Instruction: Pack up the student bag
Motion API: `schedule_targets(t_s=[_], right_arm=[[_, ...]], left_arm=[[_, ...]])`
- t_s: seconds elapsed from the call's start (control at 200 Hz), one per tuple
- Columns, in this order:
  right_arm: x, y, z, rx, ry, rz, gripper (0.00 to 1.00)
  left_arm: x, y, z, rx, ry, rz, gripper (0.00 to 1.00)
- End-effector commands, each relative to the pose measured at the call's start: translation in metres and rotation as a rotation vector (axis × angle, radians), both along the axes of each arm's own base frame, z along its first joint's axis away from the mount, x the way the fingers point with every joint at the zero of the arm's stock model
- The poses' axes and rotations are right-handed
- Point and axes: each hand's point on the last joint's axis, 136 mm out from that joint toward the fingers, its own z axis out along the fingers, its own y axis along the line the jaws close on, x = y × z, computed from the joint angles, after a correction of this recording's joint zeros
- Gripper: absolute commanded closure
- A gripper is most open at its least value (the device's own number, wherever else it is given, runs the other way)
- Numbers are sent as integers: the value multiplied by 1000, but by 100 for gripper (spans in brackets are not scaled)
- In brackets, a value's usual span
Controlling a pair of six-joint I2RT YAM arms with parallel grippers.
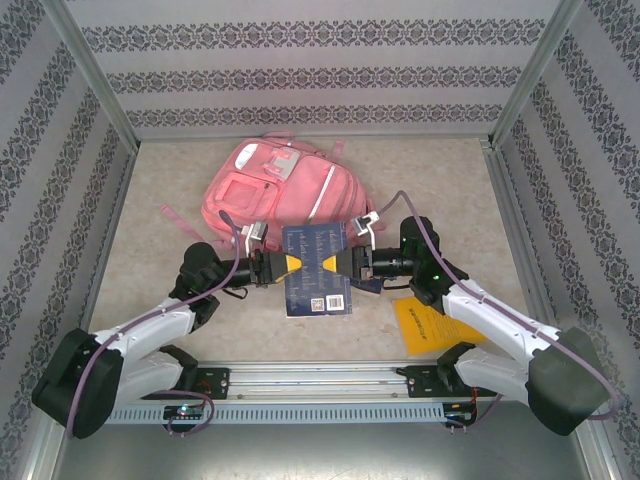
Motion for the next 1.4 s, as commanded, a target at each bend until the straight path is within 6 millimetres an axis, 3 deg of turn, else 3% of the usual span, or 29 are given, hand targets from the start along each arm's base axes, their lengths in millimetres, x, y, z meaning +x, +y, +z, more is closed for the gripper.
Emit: schedule_targets(t_s=[0.0,0.07,0.155,0.27,0.445,0.605,0.729,0.864,1.014,1.204,1.289,1.399], right_arm=[[-3,-1,10,29,-33,24,100],[-4,0,10,30,-30,35,100],[-4,0,9,29,-30,36,100],[-6,0,9,30,-32,44,100],[-3,0,5,23,-28,35,100],[22,-7,-7,-4,-29,-147,94],[35,-17,4,68,-57,-310,62],[33,-19,17,122,-110,-418,49],[32,-29,25,186,-130,-509,27],[35,-43,8,188,-116,-603,12],[35,-42,15,216,-124,-612,3],[34,-36,17,219,-128,-605,2]], left_arm=[[-12,0,27,-84,-109,-44,86],[-12,-1,27,-84,-104,-56,75],[-13,-1,24,-73,-95,-64,73],[-13,-2,21,-59,-97,-70,77],[-12,-3,20,-54,-110,-75,100],[-2,0,31,-89,-140,0,100],[21,11,32,-87,-146,174,100],[41,30,31,-99,-155,363,100],[48,39,42,-145,-170,441,100],[53,46,47,-186,-154,490,100],[57,51,47,-201,-146,535,100],[58,52,51,-212,-151,558,100]])
